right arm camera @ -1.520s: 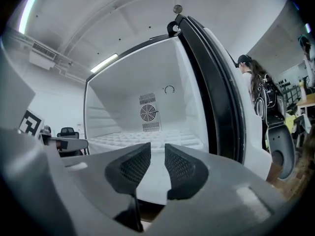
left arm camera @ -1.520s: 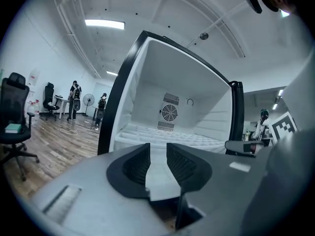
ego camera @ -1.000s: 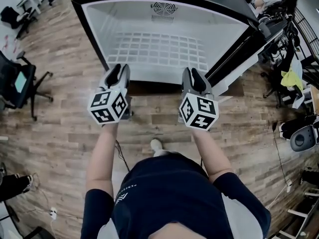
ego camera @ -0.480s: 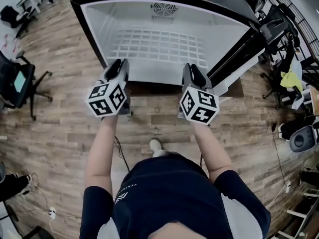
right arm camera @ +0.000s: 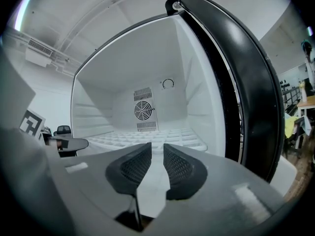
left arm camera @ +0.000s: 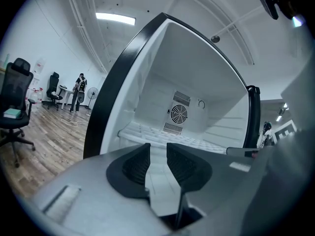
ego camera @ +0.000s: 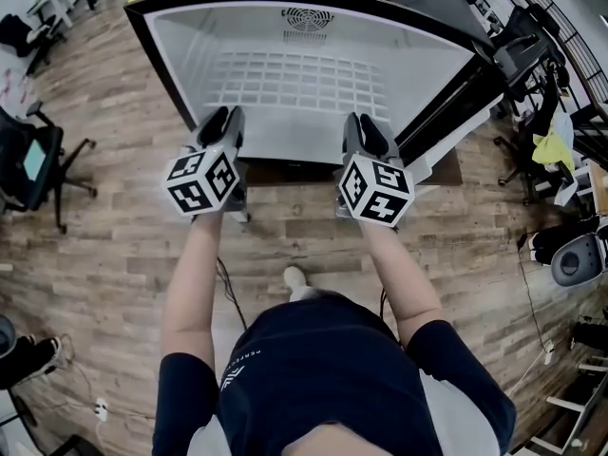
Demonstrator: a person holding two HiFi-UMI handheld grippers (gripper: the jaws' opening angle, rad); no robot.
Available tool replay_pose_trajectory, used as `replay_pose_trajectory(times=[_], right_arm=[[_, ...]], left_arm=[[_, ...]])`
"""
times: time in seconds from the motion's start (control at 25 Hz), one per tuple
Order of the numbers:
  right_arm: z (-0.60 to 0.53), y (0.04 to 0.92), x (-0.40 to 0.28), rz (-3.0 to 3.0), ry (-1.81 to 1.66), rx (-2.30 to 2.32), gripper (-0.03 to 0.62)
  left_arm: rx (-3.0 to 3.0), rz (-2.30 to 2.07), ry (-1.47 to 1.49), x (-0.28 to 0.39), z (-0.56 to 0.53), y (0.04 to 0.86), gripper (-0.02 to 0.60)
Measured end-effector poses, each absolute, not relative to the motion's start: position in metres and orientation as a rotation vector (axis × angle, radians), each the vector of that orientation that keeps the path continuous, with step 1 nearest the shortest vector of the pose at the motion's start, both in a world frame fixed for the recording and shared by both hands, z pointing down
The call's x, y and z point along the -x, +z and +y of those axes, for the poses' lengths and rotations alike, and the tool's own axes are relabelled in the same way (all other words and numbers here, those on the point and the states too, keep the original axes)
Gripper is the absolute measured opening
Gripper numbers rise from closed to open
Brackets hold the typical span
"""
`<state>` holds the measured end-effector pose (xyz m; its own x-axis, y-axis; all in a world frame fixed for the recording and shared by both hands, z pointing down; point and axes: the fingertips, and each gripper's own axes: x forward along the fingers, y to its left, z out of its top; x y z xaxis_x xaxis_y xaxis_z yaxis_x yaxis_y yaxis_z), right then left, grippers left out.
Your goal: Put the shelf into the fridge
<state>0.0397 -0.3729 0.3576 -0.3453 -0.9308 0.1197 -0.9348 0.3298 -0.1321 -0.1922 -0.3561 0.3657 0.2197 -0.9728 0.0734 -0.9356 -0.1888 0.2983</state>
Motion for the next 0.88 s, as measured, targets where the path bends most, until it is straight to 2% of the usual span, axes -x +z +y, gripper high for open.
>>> replay_pose_trajectory(times=[0.2,0.52,0.88], right_arm=[[-0.370,0.358,-0.038,-2.575,0.334,-1.750,0.100],[-0.353,0.357,-0.035,-2.632,0.385,-1.712,0.089],[-0.335,0.351,-0.033,-2.659,0.346,-1.645,0.060]], left_arm=[[-2.221,-1.780,-0.219,0.190,-0.351,0.364,0.141],[-2.236,-1.786,-0.305,0.192,-0.325,0.352,0.060],[-2.226,-1.802,-0.339,0.188,-0.300,0.349,0.032]])
